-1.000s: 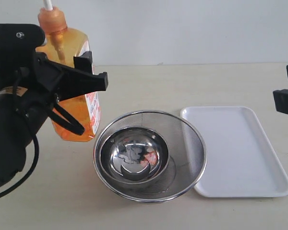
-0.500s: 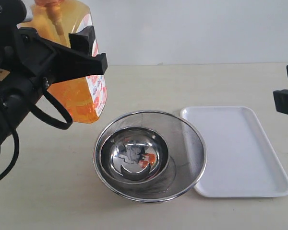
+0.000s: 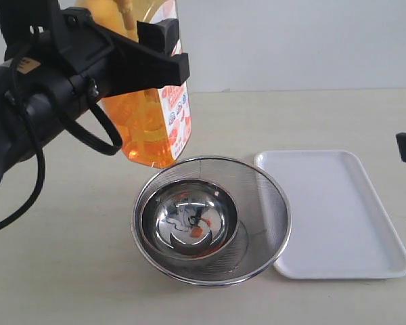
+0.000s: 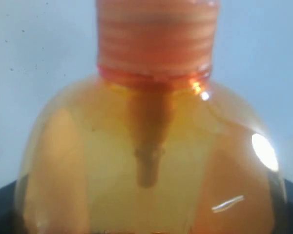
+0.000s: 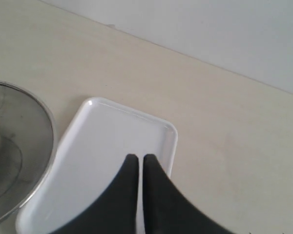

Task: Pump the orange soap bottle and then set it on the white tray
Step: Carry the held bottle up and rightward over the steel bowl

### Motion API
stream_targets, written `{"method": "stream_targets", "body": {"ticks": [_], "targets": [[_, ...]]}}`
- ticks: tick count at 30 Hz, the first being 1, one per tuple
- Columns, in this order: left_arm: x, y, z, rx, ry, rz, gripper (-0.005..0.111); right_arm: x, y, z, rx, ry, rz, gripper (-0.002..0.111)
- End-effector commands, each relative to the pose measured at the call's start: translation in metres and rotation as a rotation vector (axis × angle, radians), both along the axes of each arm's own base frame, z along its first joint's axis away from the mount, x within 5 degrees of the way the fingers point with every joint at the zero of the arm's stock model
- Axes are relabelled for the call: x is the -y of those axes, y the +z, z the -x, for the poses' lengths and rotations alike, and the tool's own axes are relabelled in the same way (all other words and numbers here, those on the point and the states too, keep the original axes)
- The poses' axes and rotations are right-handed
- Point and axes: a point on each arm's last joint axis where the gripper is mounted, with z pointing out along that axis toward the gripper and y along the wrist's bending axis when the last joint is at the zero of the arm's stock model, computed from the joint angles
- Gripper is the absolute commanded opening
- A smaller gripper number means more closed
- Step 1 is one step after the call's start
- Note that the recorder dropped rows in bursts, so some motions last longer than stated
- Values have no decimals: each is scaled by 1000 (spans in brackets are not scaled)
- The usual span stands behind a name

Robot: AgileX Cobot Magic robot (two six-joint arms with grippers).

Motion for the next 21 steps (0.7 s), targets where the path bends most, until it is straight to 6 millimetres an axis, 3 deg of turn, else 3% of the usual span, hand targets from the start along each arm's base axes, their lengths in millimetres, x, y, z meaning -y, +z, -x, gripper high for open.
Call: {"method": "stream_targets", "body": {"ticks": [1, 9, 21], "targets": [[5, 19, 1, 65, -48, -2, 5, 9, 1, 0, 15, -84, 9, 0], [6, 19, 2, 79, -67, -21, 5, 18, 1, 0, 23, -186, 38, 0], [9, 17, 3, 71, -106, -47, 5, 19, 1, 0, 23, -190, 47, 0]]}}
